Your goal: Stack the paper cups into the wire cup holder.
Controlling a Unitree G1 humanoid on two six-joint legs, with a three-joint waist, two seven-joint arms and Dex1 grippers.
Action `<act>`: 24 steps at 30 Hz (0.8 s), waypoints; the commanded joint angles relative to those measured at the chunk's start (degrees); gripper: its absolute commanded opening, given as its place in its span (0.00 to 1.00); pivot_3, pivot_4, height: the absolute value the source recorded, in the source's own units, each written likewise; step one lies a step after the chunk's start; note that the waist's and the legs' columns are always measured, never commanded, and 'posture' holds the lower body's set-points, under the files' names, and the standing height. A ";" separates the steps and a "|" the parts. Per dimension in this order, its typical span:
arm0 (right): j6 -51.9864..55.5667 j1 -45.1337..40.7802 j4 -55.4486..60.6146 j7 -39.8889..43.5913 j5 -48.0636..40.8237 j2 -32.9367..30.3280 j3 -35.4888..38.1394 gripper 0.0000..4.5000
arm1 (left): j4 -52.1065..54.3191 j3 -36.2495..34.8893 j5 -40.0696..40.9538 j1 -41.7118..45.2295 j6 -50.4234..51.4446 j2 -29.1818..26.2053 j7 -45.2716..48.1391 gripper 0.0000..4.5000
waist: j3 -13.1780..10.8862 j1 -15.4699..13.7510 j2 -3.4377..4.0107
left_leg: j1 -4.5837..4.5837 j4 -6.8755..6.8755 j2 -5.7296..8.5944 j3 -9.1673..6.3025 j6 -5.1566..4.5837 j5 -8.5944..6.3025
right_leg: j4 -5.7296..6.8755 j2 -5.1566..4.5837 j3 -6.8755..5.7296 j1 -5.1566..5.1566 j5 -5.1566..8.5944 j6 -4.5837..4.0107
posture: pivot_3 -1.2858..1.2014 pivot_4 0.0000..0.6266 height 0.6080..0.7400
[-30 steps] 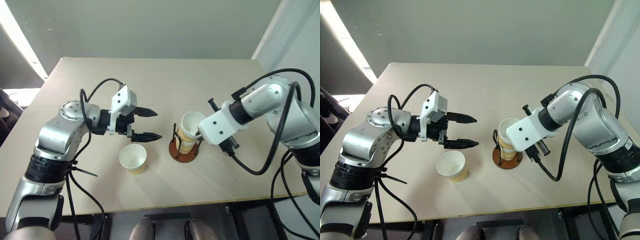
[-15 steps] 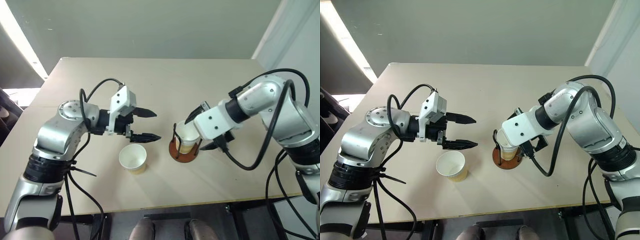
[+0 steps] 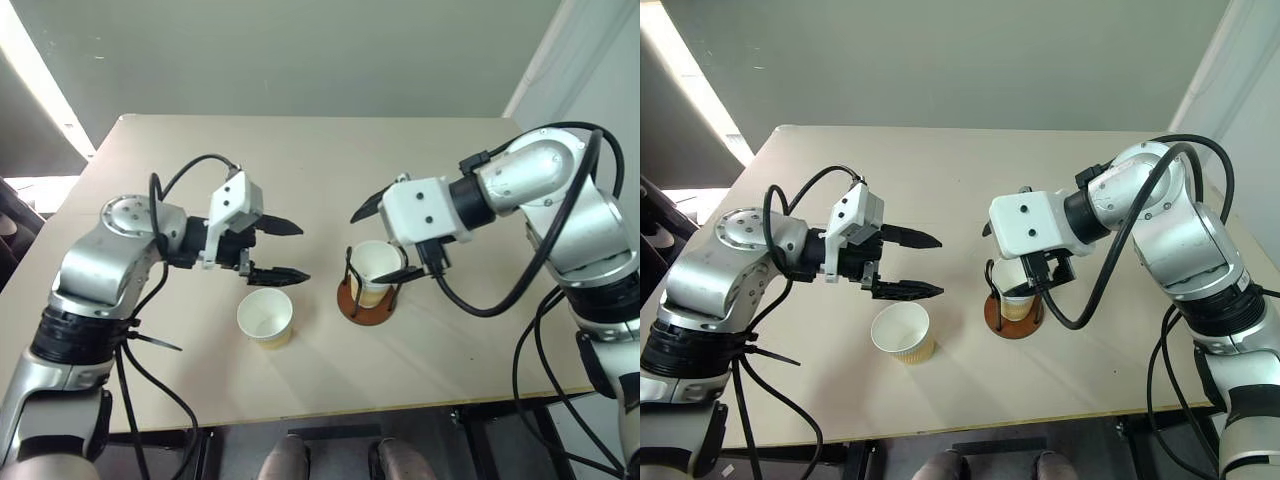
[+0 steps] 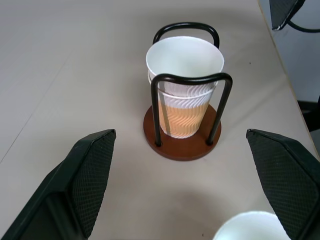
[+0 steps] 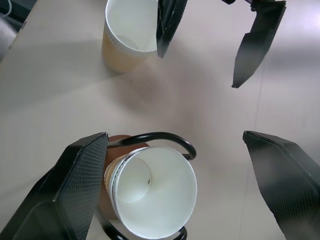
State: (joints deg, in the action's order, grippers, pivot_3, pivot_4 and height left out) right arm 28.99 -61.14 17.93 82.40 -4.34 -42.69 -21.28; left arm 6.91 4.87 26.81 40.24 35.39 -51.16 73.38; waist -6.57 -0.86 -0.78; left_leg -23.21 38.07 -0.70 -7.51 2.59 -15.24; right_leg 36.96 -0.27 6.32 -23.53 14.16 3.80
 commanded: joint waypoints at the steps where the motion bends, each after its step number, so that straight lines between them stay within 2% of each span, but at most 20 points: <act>1: 0.60 -1.38 1.53 -0.64 -1.38 -0.05 1.48 1.00 | 0.74 0.28 -2.86 1.79 -3.95 -2.99 2.56 1.00 | 0.00 0.02 0.00 | 0.00 0.00 0.00 0.00 0.00 0.00 | 0.00 0.00 0.00 -0.01 0.00 0.00 | 0.52 0.24 1.00; 7: 4.41 -1.04 3.33 0.66 -4.74 -1.24 1.78 1.00 | -2.62 2.55 -6.61 4.59 -8.32 -3.97 6.01 1.00 | 0.00 -0.01 0.00 | -0.02 0.00 0.00 -0.02 0.00 0.00 | -0.01 0.00 0.00 -0.01 0.02 -0.04 | 0.52 0.24 1.00; 17: 7.79 -0.05 7.41 -1.11 -8.22 -3.36 2.97 1.00 | -9.73 7.88 -10.34 8.83 -11.82 -2.60 13.71 1.00 | 0.00 0.06 0.00 | -0.16 -0.06 -0.02 -0.03 0.00 0.00 | 0.02 -0.01 0.00 -0.20 0.05 -0.09 | 0.52 0.24 1.00; 21: 5.22 0.88 9.01 -2.82 -6.69 -6.23 4.27 1.00 | -12.64 10.09 -12.93 9.89 -14.81 -2.11 16.08 1.00 | 0.00 0.01 0.00 | -0.24 -0.03 -0.02 -0.05 -0.02 -0.01 | 0.00 -0.03 -0.01 -0.25 0.05 -0.09 | 0.52 0.24 1.00; 24: 7.99 1.41 9.91 -3.59 -9.25 -8.23 7.24 1.00 | -13.95 10.83 -13.98 10.25 -16.01 -1.43 17.28 1.00 | 0.00 0.04 0.00 | -0.31 -0.03 -0.02 -0.05 -0.02 -0.02 | -0.01 -0.05 -0.01 -0.30 0.05 -0.09 | 0.52 0.24 1.00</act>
State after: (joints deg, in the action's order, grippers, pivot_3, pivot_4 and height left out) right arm 35.89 -59.27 26.22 79.55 -12.15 -49.81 -18.09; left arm -7.03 16.06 13.30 49.02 20.74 -52.67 89.02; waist -6.57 -0.82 -0.78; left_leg -23.53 38.04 -0.72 -7.56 2.56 -15.26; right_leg 36.96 -0.32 6.31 -23.85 14.20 3.72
